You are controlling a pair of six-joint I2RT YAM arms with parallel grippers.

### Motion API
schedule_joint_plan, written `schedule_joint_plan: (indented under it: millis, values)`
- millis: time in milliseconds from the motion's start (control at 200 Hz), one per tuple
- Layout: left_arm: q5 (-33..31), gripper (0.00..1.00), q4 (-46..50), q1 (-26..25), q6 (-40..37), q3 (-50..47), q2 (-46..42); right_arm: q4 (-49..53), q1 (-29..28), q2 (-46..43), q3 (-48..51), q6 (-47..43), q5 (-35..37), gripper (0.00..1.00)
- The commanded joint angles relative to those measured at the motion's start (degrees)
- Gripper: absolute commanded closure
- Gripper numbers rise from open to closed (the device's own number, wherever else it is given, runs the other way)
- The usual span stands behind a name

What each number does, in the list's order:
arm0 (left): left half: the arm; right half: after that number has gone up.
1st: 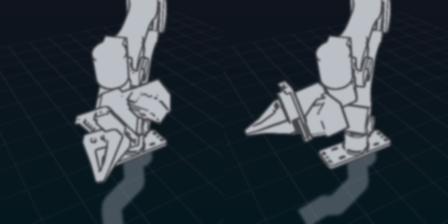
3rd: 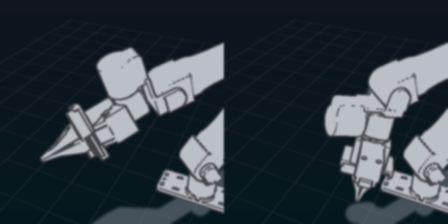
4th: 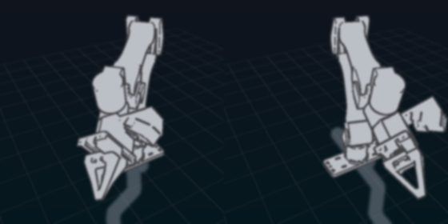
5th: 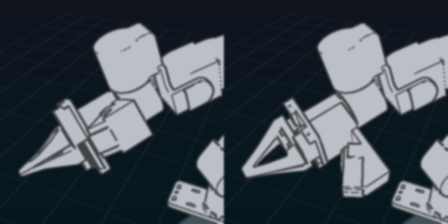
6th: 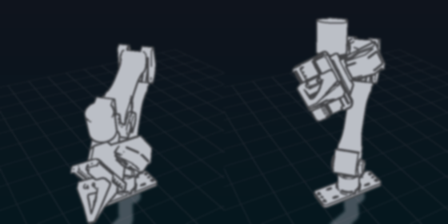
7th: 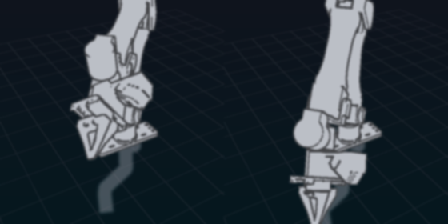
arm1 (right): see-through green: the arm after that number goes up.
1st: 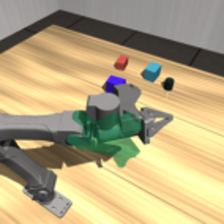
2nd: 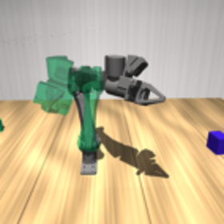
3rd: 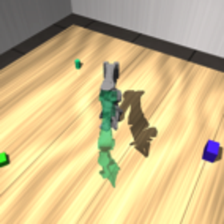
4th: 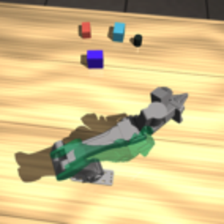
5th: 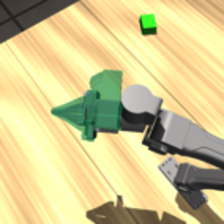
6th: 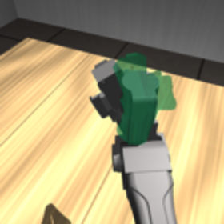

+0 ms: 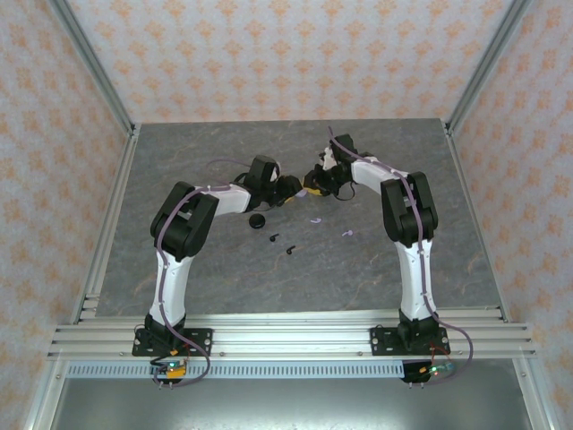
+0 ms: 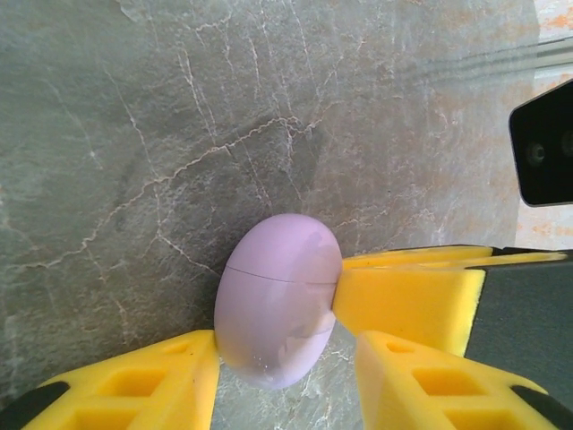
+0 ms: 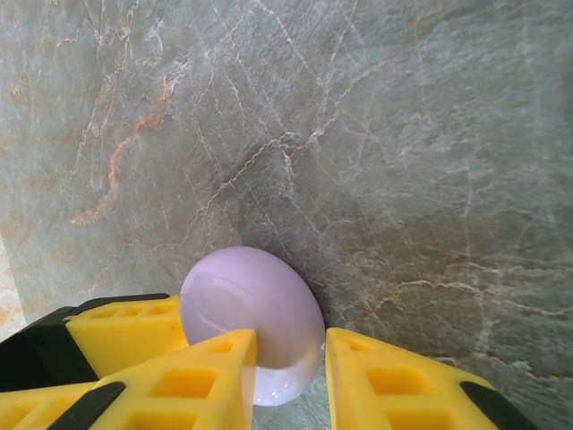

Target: Insert the wireless bluetooth earbuds into the charging case

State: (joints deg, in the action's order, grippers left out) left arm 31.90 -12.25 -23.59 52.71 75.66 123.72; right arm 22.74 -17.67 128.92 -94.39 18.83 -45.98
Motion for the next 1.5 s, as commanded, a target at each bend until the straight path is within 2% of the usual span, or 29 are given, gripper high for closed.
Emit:
schedule_joint_plan:
  millis: [0, 180, 305, 420, 516, 616, 871, 1171, 1492]
  values:
    - [-4.0, 0.50, 1.3, 1.3, -2.8, -1.7, 1.8, 2.8, -0.5, -1.4, 0.5, -0.2, -0.1, 0.69]
    - [-5.4, 0.37, 6.4, 2.8, -6.9, -2.6, -1.2, 1.8, -0.6, -3.8, 1.0, 0.5, -1.4, 0.58]
    - [-4.7, 0.36, 8.4, 4.6, -8.8, -2.9, -2.5, 0.5, -0.5, -5.5, 2.1, 1.4, -1.0, 0.57]
    - [-2.1, 0.39, 7.9, 6.2, -9.4, -2.7, -2.6, -3.4, -0.3, -5.9, 4.0, 4.4, -2.4, 0.62]
    - [0.3, 0.45, 8.5, 7.1, -10.2, -1.1, -1.6, -7.7, 0.2, -5.8, 5.9, 8.0, -3.9, 0.70]
    - [1.4, 0.50, 10.8, 7.4, -11.8, 1.0, -0.1, -11.2, 0.2, -6.1, 8.1, 10.6, -3.7, 0.73]
    - [5.0, 0.56, 12.1, 7.5, -12.8, 4.5, 3.4, -12.3, 0.3, -6.3, 9.6, 11.8, -2.5, 0.73]
    - [9.4, 0.56, 12.4, 7.0, -12.4, 8.8, 7.3, -12.3, 0.3, -4.6, 8.4, 12.2, -2.5, 0.74]
    - [10.4, 0.56, 14.6, 5.5, -12.9, 10.5, 9.1, -11.9, 0.3, -3.1, 7.2, 12.2, -3.0, 0.74]
